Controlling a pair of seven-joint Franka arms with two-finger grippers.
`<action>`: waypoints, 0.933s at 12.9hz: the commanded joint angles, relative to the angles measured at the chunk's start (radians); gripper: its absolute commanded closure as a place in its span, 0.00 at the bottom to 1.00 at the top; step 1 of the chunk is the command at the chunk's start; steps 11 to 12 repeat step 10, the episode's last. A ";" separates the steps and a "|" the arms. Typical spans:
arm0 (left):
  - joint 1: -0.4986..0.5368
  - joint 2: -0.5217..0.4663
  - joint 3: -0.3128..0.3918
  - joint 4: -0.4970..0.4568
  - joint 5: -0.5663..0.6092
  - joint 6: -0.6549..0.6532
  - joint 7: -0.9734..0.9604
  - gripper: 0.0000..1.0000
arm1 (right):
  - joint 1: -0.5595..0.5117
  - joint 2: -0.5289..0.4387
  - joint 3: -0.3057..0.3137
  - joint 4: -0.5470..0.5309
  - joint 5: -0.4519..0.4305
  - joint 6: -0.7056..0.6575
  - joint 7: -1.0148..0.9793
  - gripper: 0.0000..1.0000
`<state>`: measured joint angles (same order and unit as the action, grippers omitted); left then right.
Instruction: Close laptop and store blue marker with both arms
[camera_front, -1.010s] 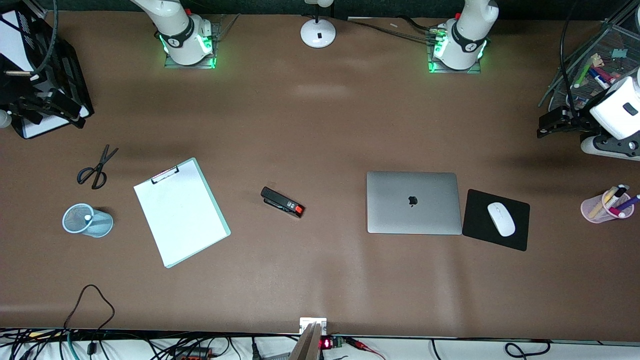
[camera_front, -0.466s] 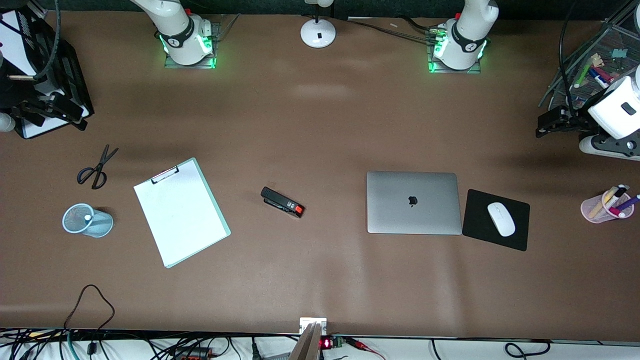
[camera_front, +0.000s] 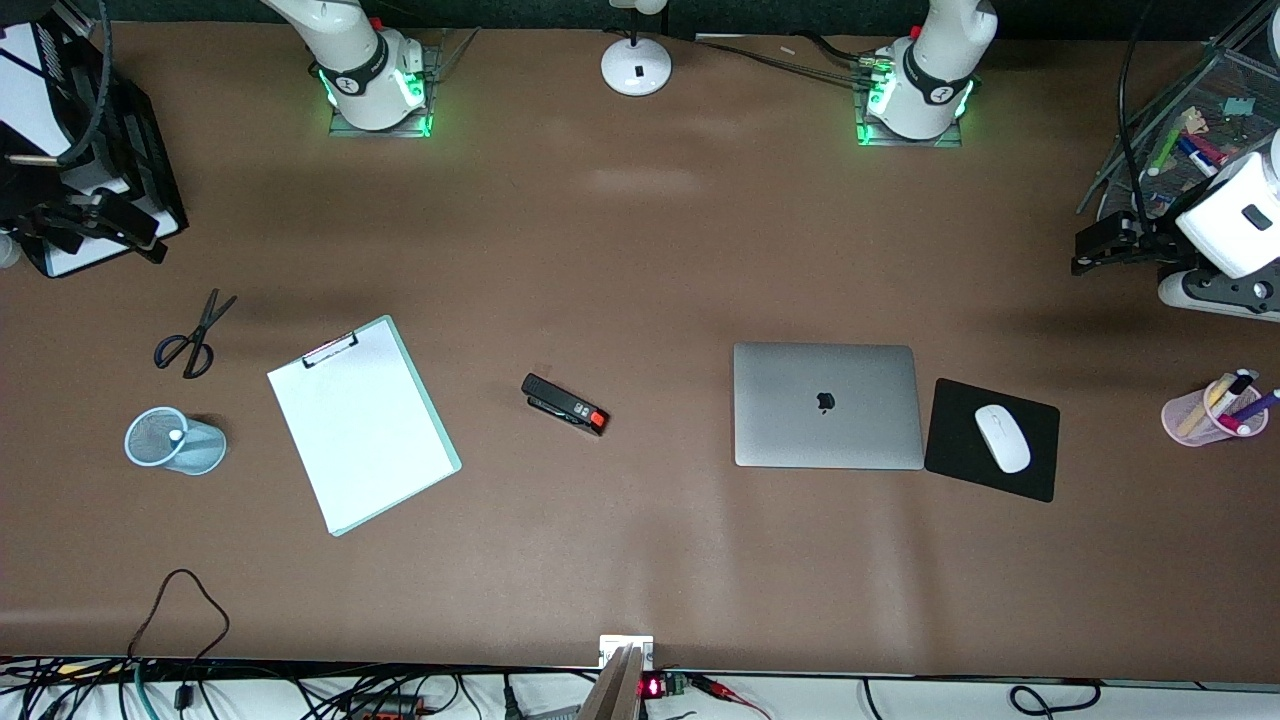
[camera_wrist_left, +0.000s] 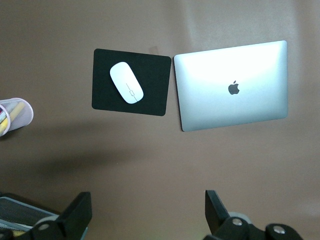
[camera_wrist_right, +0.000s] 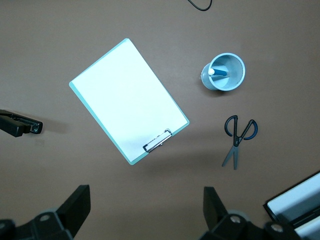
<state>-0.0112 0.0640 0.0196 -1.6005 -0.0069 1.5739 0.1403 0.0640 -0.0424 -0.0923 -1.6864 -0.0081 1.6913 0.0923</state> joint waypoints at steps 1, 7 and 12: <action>-0.001 0.005 -0.003 0.025 0.016 -0.023 -0.011 0.00 | -0.061 0.009 0.057 0.022 -0.012 -0.027 -0.008 0.00; -0.003 0.002 -0.004 0.025 0.012 -0.023 0.002 0.00 | -0.093 -0.001 0.101 0.024 -0.012 -0.032 -0.016 0.00; -0.003 0.000 -0.020 0.028 0.010 -0.023 -0.010 0.00 | -0.067 -0.001 0.103 0.024 -0.010 -0.056 0.000 0.00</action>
